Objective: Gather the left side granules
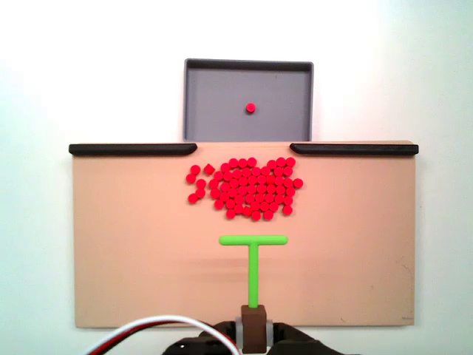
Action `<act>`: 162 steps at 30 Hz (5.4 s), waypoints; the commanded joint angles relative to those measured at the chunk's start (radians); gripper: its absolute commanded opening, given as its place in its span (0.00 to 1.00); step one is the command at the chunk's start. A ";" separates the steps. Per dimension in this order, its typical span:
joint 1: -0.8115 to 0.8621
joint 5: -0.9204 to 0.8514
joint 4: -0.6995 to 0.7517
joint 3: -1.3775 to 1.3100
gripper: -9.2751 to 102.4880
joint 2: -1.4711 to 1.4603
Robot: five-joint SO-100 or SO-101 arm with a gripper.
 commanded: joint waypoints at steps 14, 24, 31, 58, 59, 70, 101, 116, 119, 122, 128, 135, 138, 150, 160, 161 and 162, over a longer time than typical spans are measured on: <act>-0.052 0.224 -0.006 -0.021 0.08 -0.025; -0.091 0.388 -0.008 -0.028 0.08 -0.031; -0.161 0.615 -0.008 -0.028 0.08 -0.037; -0.356 1.350 0.006 -0.305 0.08 -0.252; -0.359 1.370 0.006 -0.322 0.08 -0.264; -0.370 1.540 0.006 -0.566 0.08 -0.495; -0.394 1.772 0.006 -0.769 0.08 -0.712; -0.377 1.741 -0.002 -0.769 0.08 -0.758; -0.374 1.732 -0.005 -0.775 0.08 -0.769; -0.367 1.738 0.000 -0.818 0.08 -0.799; -0.364 1.733 0.000 -0.819 0.08 -0.816; -0.350 1.726 0.002 -0.819 0.08 -0.838; -0.342 1.733 0.005 -0.819 0.08 -0.844; -0.316 1.763 0.006 -0.819 0.08 -0.861; -0.301 1.755 0.006 -0.819 0.08 -0.868; -0.298 1.753 0.006 -0.819 0.08 -0.870; -0.295 1.753 0.006 -0.819 0.08 -0.871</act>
